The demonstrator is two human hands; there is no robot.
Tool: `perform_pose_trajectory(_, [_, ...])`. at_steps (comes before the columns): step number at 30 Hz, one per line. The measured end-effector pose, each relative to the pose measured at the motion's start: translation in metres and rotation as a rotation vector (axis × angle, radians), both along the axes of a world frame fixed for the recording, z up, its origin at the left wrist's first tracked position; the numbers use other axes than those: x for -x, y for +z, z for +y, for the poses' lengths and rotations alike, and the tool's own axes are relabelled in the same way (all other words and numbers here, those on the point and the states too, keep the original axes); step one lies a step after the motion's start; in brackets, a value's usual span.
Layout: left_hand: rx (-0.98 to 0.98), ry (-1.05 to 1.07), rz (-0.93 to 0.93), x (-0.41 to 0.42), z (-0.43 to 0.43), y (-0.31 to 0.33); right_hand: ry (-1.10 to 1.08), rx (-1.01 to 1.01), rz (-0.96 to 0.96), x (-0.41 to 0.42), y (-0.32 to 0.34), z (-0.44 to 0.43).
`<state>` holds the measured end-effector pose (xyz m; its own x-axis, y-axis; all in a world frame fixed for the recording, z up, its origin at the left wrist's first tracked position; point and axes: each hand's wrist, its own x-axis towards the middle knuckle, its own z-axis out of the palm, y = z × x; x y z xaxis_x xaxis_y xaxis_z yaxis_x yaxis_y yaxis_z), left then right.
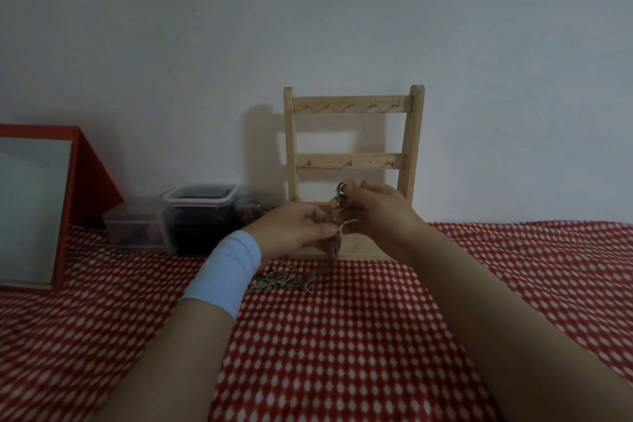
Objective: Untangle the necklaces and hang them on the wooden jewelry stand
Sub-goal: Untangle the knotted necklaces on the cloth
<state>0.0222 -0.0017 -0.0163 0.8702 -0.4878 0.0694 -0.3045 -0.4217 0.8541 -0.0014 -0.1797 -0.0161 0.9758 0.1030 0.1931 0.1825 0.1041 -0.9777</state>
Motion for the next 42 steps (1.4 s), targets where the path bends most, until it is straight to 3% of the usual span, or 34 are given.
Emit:
perform_pose_trajectory(5, [0.068, -0.008, 0.066, -0.003, 0.000, -0.012, -0.018, -0.039, 0.016, 0.000, 0.002, -0.005])
perform_pose_trajectory(13, [0.412, -0.103, 0.331, -0.002, 0.006, -0.015, 0.005, -0.110, 0.093, -0.005, 0.002, -0.009])
perform_pose_trajectory(16, [0.381, -0.087, 0.272, -0.001, 0.006, -0.015, 0.034, -0.038, 0.107, -0.003, 0.004, -0.013])
perform_pose_trajectory(19, [0.354, -0.049, 0.221, -0.001, 0.005, -0.013, 0.105, 0.099, 0.100, 0.001, 0.004, -0.016])
perform_pose_trajectory(23, [0.280, 0.009, 0.128, -0.002, 0.004, -0.012, 0.044, 0.659, -0.090, 0.003, 0.000, -0.015])
perform_pose_trajectory(25, [0.238, 0.047, 0.105, -0.004, 0.005, -0.014, -0.007, 0.745, -0.118, 0.000, -0.003, -0.013])
perform_pose_trajectory(32, [0.077, 0.086, -0.065, -0.003, 0.006, -0.013, -0.088, 0.649, -0.062, -0.001, -0.010, -0.011])
perform_pose_trajectory(36, [0.018, 0.049, -0.071, -0.002, 0.005, -0.011, -0.079, 0.667, 0.012, -0.001, -0.007, -0.014])
perform_pose_trajectory(42, [-0.118, 0.081, -0.145, 0.000, 0.004, -0.004, -0.023, 0.454, 0.140, -0.003, -0.014, -0.013])
